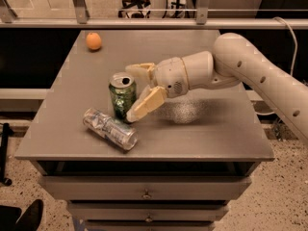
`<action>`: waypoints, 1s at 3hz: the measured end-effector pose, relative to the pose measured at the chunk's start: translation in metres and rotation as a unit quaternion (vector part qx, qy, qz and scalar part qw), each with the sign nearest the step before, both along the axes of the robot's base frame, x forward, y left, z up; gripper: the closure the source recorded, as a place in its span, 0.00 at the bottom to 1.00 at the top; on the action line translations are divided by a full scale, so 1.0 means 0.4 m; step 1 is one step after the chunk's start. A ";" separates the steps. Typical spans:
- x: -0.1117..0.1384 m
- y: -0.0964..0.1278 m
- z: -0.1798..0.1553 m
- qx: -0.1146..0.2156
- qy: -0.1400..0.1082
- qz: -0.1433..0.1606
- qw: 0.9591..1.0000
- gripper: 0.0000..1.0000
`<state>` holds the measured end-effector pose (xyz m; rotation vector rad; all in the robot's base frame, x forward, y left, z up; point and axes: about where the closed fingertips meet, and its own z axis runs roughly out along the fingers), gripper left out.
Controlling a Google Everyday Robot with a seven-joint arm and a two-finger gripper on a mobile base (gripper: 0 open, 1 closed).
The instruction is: Move green can near redbull can
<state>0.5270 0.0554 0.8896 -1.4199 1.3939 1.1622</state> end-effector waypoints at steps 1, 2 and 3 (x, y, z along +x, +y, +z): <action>0.041 -0.063 0.002 -0.020 -0.019 -0.021 0.999 0.00; 0.135 -0.197 0.007 -0.046 -0.046 -0.072 0.995 0.00; 0.252 -0.359 0.048 -0.057 -0.072 -0.159 0.983 0.00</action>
Offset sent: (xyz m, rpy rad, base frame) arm 0.1203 -0.1776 0.0168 -0.1605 -0.1843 -0.3318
